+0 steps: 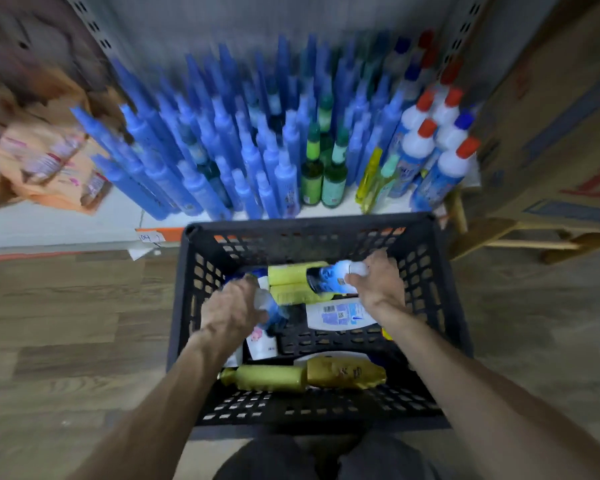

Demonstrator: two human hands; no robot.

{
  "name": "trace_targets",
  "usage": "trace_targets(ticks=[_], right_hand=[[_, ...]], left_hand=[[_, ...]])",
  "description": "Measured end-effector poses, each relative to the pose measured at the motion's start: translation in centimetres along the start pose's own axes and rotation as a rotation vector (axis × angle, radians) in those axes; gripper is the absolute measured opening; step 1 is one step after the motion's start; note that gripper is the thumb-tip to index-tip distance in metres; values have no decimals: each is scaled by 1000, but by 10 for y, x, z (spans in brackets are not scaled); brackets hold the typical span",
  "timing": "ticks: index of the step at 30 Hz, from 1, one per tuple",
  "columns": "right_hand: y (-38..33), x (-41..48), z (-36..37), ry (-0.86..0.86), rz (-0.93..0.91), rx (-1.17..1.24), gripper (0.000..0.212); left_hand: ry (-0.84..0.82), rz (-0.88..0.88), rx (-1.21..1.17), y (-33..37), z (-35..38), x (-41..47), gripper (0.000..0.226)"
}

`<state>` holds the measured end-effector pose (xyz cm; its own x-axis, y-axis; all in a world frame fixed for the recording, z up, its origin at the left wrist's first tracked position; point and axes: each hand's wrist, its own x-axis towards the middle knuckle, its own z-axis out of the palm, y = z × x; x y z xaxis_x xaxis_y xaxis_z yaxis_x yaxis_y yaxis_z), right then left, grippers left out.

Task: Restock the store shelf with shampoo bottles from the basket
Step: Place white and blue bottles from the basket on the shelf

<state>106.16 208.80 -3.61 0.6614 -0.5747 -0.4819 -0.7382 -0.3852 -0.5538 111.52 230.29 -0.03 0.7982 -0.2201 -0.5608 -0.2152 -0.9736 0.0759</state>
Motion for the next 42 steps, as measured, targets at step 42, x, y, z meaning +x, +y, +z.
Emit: trace_targets(ticks=[42], right_hand=[[-581,-438,-682,367,-937,-203,33]], left_hand=[[749,269,-349,85,-813,-492,63]])
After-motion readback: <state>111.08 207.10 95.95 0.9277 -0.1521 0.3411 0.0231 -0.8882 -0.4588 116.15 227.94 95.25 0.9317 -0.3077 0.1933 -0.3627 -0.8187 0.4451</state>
